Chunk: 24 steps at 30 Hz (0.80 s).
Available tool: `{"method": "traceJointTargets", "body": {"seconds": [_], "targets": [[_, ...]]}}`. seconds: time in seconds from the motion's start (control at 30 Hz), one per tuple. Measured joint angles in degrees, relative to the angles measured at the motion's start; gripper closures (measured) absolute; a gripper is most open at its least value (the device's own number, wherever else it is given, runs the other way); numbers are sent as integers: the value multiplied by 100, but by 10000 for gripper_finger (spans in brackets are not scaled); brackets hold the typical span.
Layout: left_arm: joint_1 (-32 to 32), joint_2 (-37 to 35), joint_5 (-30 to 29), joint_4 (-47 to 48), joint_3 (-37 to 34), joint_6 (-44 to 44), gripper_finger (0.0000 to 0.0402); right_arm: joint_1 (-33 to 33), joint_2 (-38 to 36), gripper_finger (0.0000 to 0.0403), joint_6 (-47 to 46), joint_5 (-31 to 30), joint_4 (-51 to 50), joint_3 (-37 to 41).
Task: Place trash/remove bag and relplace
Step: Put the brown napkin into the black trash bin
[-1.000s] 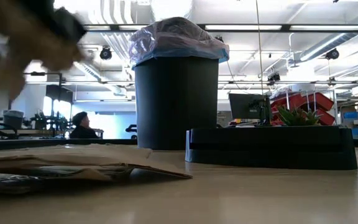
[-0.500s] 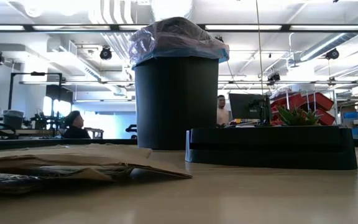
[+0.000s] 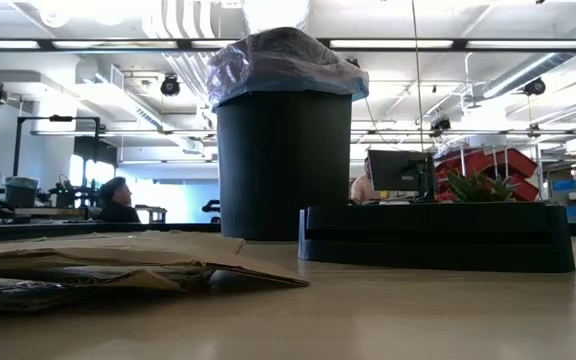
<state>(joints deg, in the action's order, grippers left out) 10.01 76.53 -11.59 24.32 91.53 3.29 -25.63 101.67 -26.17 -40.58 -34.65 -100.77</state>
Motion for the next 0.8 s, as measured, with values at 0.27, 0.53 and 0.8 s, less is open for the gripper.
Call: {"method": "traceJointTargets", "body": {"seconds": [0.27, 0.53, 0.8], "targets": [[742, 357, 470, -63, 129, -131, 353, -259, -37, 178, -389, 4, 33, 0], [1009, 402, 459, -73, 76, -270, 256, -417, -35, 180, -396, 1, 58, 0], [998, 80, 416, 124, 67, 138, 165, -411, -35, 194, -381, -9, 58, 0]]}}
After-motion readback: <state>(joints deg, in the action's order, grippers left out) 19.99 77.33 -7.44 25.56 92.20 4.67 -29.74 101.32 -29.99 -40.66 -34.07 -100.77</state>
